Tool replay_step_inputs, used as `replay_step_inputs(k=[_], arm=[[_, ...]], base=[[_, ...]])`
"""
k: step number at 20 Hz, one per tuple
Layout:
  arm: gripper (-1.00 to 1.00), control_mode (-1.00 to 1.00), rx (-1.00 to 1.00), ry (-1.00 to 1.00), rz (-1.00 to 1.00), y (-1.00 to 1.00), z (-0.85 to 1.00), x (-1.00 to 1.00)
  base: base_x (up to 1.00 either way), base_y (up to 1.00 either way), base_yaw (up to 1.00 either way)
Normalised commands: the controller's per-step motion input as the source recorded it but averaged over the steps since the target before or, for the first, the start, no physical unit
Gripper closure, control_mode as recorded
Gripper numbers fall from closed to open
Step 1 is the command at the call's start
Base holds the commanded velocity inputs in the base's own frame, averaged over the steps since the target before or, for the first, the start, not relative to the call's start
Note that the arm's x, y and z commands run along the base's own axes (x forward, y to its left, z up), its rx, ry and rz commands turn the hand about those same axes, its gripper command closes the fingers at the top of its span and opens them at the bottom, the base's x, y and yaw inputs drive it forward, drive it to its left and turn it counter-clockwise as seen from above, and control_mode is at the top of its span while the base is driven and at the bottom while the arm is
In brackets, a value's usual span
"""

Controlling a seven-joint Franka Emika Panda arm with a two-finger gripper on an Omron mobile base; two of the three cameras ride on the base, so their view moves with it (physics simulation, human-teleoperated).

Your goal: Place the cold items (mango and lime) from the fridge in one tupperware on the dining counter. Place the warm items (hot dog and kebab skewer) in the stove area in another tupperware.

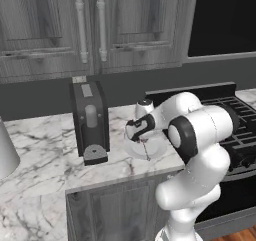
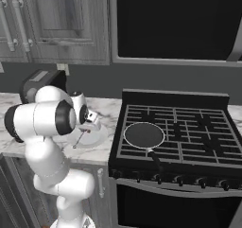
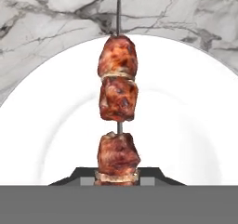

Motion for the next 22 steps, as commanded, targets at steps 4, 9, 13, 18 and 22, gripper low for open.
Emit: replay_step_inputs(k=[4, 9, 13, 18, 22], arm=[[1.00, -1.00, 0.09, 0.10, -0.22, -0.42, 0.62, -0.89], [1.00, -1.00, 0.11, 0.01, -0.20, -0.26, 0.88, -1.00], [1.00, -1.00, 0.03, -0.01, -0.30, 0.00, 1.00, -0.98], [1.00, -1.00, 0.00, 0.04, -0.42, -0.15, 0.69, -0.84], [1.00, -1.00, 0.00, 0.09, -0.45, -0.33, 0.64, -0.87]], base=[[0.00, 0.00, 0.00], [0.00, 0.00, 0.00], [0.00, 0.00, 0.00], [0.00, 0.00, 0.00], [0.00, 0.00, 0.00]])
